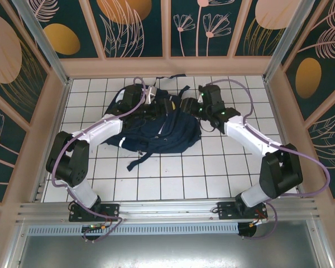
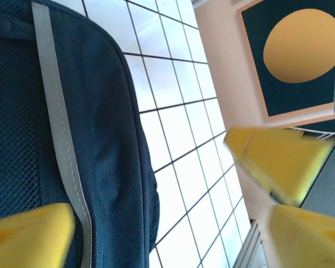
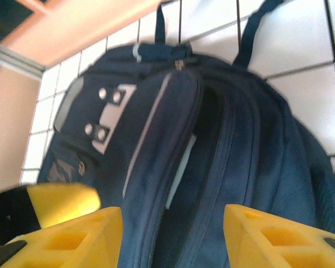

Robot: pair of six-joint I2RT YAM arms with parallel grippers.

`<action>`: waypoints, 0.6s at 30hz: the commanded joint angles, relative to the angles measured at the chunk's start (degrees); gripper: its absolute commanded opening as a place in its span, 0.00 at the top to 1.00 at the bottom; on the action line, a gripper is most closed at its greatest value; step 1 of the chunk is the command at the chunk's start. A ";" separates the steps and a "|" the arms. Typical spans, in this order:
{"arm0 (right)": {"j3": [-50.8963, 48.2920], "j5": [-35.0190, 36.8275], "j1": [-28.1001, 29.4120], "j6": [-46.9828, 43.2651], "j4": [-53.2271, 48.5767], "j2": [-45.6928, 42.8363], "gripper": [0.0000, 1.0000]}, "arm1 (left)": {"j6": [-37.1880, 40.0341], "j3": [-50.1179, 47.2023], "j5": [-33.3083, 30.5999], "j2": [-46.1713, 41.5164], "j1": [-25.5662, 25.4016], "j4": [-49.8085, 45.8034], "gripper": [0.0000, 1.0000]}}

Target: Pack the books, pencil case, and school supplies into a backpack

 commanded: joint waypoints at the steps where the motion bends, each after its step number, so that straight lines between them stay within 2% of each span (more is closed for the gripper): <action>1: -3.36 2.76 5.47 1.05 0.10 -2.33 0.49 | 2.51 0.86 -6.34 -3.85 -0.18 -2.11 0.01; 7: -5.54 6.49 14.91 9.88 1.15 -2.02 0.49 | 5.26 -3.50 -17.02 -10.63 -0.09 -7.61 0.01; 12: -5.77 9.37 21.37 18.45 1.65 -1.00 0.50 | 9.07 -9.43 -31.83 -18.33 0.21 -12.25 0.01; 15: -6.22 10.11 24.11 22.22 3.88 0.16 0.50 | 9.46 -15.02 -35.70 -21.60 0.98 -10.63 0.01; 18: -5.52 8.64 25.05 23.89 5.90 3.57 0.50 | 9.49 -19.36 -35.68 -22.48 2.61 -7.49 0.01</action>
